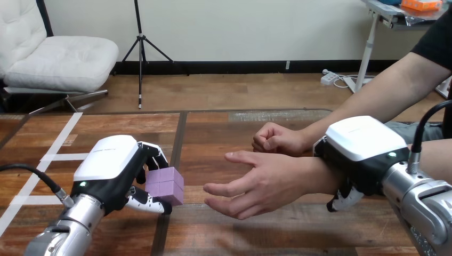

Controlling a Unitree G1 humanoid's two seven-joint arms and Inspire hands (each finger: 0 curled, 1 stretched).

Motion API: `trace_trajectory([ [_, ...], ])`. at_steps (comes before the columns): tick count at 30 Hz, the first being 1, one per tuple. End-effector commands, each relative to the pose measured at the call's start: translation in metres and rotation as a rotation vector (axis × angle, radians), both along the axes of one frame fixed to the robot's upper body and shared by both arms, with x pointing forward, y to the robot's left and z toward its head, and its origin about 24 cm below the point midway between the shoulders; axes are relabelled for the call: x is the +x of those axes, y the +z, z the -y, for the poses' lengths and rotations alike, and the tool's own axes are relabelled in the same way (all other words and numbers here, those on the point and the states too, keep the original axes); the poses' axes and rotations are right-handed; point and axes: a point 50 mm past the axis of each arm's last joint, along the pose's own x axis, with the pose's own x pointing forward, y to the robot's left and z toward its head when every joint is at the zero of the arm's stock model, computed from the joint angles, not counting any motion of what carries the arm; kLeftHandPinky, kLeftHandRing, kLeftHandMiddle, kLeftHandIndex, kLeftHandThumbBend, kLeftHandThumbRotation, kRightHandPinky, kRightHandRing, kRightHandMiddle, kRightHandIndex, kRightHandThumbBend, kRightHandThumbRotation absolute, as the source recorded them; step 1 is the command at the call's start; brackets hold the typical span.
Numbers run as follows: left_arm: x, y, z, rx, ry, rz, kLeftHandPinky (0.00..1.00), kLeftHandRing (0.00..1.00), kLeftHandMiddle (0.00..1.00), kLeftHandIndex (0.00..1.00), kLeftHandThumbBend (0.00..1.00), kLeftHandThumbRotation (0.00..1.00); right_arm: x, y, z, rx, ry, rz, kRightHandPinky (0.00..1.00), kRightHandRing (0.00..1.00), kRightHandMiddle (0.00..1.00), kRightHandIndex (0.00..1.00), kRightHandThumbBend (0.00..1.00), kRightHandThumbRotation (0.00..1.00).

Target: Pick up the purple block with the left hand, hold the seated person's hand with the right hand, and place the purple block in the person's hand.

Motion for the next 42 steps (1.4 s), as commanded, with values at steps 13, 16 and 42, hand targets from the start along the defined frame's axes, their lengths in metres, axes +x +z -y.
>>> trace_trajectory([
  [13, 0.015, 0.025, 0.005, -0.014, -0.017, 0.108, 0.37, 0.41, 0.46, 0.48, 0.71, 0.00, 0.009, 0.022, -0.023, 0.046, 0.100, 0.113, 0.34, 0.42, 0.49, 0.53, 0.77, 0.00],
  [16, 0.016, 0.026, 0.005, -0.019, -0.022, 0.116, 0.37, 0.41, 0.46, 0.48, 0.71, 0.00, 0.009, 0.021, -0.023, 0.053, 0.102, 0.115, 0.34, 0.41, 0.48, 0.52, 0.77, 0.00],
  [42, 0.014, 0.038, 0.012, -0.060, -0.061, 0.172, 0.36, 0.40, 0.46, 0.48, 0.68, 0.00, 0.010, 0.018, -0.027, 0.055, 0.125, 0.098, 0.31, 0.39, 0.46, 0.51, 0.73, 0.00],
])
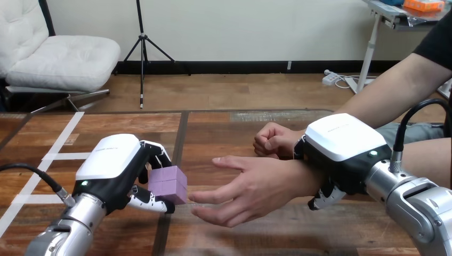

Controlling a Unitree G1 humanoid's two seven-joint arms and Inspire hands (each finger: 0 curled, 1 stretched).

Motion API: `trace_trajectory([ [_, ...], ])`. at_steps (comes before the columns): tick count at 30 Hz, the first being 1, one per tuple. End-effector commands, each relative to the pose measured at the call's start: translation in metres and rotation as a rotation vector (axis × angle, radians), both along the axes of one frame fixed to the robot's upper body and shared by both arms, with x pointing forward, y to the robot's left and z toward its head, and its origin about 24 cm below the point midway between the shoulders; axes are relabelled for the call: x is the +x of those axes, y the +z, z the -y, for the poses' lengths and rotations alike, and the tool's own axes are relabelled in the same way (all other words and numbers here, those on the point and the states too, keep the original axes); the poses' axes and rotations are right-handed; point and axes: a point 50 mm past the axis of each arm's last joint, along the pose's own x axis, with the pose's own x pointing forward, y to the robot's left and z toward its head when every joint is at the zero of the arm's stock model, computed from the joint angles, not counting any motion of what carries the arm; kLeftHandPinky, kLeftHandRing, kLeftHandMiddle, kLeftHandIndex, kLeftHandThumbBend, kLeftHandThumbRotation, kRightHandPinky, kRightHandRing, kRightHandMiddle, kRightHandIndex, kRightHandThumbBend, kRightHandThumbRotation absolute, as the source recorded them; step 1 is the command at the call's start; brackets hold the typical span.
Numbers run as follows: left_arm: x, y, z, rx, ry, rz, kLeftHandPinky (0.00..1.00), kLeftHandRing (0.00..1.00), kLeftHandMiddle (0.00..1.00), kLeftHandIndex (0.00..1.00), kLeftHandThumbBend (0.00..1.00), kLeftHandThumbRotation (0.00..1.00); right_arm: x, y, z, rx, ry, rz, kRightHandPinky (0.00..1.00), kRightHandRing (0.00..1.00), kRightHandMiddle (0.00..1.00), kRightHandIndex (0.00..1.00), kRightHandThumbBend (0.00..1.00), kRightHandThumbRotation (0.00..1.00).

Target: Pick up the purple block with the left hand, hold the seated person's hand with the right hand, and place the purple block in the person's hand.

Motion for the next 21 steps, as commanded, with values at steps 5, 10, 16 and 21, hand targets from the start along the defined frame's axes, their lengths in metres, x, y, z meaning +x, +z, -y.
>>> trace_trajectory([
  [5, 0.0142, 0.0381, 0.0116, -0.047, -0.042, 0.169, 0.36, 0.40, 0.46, 0.48, 0.67, 0.00, 0.0082, 0.0154, -0.0095, 0.026, 0.050, 0.081, 0.30, 0.38, 0.45, 0.51, 0.73, 0.00],
  [10, 0.0139, 0.0410, 0.0141, -0.046, -0.055, 0.177, 0.35, 0.40, 0.46, 0.49, 0.65, 0.00, 0.0084, 0.0149, -0.0100, 0.022, 0.060, 0.090, 0.30, 0.37, 0.45, 0.51, 0.73, 0.00],
  [16, 0.0132, 0.0431, 0.0170, -0.061, -0.078, 0.195, 0.35, 0.40, 0.46, 0.49, 0.64, 0.00, 0.0080, 0.0149, -0.0108, 0.036, 0.076, 0.110, 0.28, 0.35, 0.43, 0.50, 0.75, 0.00],
  [21, 0.0128, 0.0449, 0.0197, -0.057, -0.089, 0.204, 0.35, 0.40, 0.46, 0.49, 0.64, 0.00, 0.0083, 0.0147, -0.0111, 0.036, 0.078, 0.102, 0.27, 0.35, 0.43, 0.50, 0.75, 0.00],
])
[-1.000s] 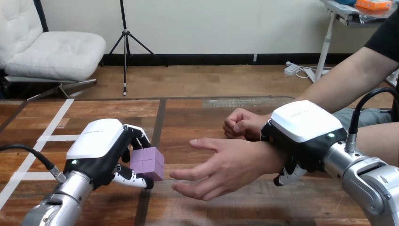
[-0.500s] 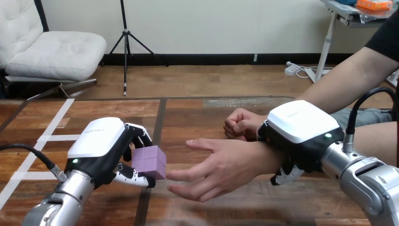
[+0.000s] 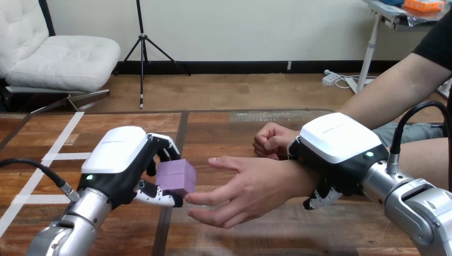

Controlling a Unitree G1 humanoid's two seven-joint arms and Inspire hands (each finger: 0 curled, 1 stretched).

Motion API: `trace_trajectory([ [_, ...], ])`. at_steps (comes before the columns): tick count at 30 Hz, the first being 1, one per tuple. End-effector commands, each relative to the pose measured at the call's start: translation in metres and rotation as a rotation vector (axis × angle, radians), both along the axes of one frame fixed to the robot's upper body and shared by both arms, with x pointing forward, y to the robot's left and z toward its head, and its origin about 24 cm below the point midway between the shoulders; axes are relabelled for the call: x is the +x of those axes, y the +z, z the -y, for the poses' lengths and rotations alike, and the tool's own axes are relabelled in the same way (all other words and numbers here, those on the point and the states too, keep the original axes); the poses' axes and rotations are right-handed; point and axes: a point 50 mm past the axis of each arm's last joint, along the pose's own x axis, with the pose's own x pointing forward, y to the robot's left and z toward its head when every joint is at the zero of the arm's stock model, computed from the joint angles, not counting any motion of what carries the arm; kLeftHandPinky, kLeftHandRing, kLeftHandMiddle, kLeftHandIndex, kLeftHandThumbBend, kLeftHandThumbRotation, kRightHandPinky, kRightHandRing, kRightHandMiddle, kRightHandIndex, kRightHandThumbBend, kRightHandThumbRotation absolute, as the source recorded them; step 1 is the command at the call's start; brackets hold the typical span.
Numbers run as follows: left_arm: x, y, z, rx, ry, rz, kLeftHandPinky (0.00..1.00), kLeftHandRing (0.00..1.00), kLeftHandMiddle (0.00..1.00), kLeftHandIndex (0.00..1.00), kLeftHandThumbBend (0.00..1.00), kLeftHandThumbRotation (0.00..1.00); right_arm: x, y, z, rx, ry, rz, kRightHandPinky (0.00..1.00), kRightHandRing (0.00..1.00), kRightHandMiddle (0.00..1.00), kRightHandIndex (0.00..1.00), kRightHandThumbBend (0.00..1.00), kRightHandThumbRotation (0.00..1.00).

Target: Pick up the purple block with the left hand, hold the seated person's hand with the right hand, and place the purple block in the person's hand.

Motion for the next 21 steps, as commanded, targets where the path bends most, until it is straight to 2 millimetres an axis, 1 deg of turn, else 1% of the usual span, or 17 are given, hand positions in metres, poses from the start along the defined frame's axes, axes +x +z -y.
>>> trace_trajectory([
  [1, 0.0125, 0.0329, 0.0100, -0.043, -0.039, 0.148, 0.35, 0.40, 0.46, 0.50, 0.64, 0.00, 0.0088, 0.0162, -0.0083, 0.034, 0.029, 0.072, 0.28, 0.36, 0.43, 0.51, 0.74, 0.00],
  [21, 0.0090, 0.0408, 0.0187, -0.061, -0.100, 0.200, 0.36, 0.42, 0.47, 0.50, 0.62, 0.00, 0.0088, 0.0158, -0.0114, 0.025, 0.042, 0.067, 0.34, 0.42, 0.47, 0.52, 0.74, 0.00],
])
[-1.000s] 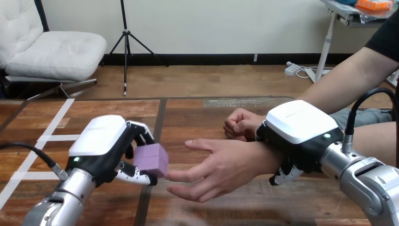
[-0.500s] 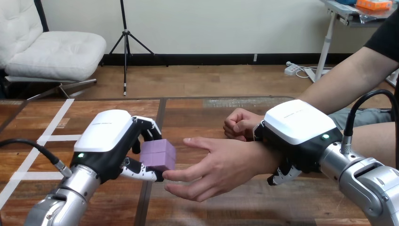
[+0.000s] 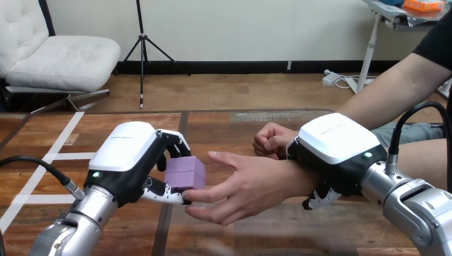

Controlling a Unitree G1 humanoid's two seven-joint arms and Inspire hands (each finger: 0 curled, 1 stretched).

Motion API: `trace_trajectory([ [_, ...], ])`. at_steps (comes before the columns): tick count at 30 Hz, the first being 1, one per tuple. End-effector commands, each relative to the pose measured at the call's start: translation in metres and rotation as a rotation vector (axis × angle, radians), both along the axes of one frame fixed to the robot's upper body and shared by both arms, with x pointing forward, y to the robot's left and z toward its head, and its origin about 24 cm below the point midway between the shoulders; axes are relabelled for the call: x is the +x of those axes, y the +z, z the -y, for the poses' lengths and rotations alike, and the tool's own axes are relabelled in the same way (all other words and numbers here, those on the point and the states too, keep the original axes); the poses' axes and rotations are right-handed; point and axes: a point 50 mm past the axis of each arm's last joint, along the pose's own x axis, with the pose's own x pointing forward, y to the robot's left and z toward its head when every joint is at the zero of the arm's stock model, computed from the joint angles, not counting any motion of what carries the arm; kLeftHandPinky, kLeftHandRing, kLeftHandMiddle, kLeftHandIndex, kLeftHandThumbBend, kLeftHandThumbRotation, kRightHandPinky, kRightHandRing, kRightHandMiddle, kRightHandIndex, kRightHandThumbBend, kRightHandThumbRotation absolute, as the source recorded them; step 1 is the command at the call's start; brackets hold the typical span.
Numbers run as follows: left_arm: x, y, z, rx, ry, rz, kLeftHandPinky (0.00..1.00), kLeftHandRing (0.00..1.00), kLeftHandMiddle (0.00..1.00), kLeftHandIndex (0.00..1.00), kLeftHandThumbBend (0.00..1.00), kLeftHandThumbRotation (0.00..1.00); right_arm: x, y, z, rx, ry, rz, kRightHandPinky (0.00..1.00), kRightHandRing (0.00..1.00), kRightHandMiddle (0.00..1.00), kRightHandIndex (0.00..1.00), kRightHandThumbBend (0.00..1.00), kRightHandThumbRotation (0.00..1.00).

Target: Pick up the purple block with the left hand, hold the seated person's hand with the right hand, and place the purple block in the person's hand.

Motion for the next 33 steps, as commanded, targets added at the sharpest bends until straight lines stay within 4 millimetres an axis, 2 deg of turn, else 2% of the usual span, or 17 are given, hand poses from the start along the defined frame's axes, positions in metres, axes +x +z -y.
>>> trace_trajectory([
  [1, 0.011, 0.033, 0.009, -0.043, -0.034, 0.152, 0.36, 0.42, 0.47, 0.50, 0.62, 0.00, 0.009, 0.016, -0.010, 0.033, 0.036, 0.064, 0.34, 0.42, 0.47, 0.53, 0.74, 0.00],
  [33, 0.003, 0.041, 0.022, -0.046, -0.097, 0.165, 0.34, 0.40, 0.46, 0.49, 0.59, 0.00, 0.008, 0.021, -0.019, 0.041, 0.072, 0.080, 0.33, 0.41, 0.47, 0.54, 0.75, 0.00],
])
